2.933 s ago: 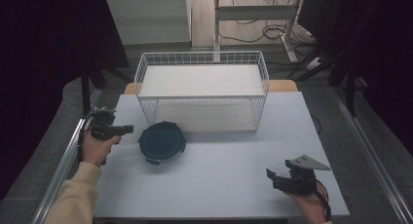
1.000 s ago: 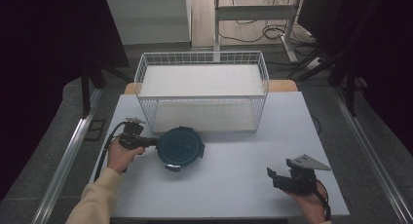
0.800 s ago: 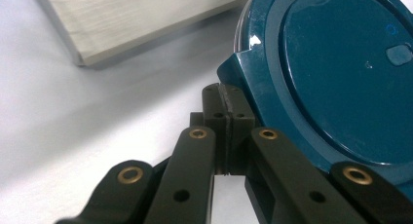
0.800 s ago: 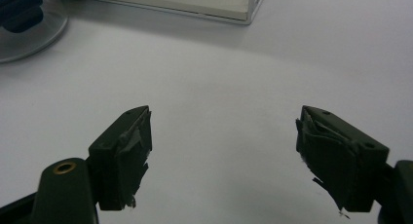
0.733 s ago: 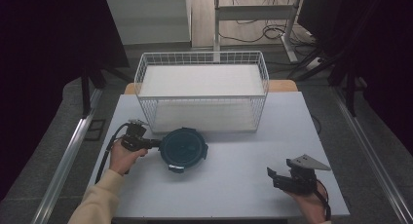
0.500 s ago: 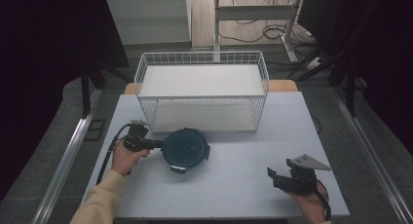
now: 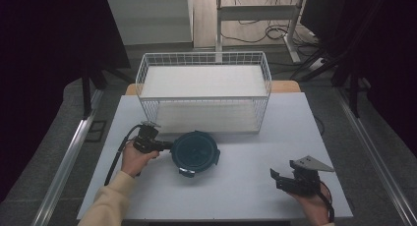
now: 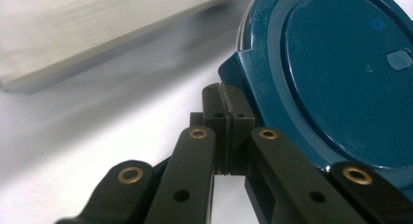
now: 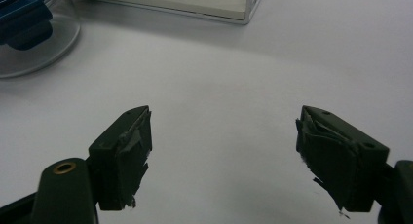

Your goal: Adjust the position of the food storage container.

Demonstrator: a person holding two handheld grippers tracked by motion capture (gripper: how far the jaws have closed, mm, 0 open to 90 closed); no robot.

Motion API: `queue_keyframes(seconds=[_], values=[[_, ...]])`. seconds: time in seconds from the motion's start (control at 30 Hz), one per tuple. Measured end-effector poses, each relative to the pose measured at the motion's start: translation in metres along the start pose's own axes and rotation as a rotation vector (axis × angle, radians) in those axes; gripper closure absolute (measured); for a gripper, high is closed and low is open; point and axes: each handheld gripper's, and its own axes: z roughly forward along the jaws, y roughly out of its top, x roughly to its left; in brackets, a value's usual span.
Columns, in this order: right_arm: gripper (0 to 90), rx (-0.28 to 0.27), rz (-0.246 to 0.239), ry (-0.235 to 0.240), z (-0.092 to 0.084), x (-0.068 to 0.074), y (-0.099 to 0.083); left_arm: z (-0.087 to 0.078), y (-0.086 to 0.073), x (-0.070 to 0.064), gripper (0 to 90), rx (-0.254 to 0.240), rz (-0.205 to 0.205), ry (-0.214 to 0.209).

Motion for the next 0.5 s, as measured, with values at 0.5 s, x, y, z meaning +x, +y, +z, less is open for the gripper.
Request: queue_keyframes(seconds=[0.5], values=[[20.6,0.001,-0.003,-0.002,0.000,0.000,0.000,0.013,0.001,-0.023,90.0,0.010,0.036,-0.054]])
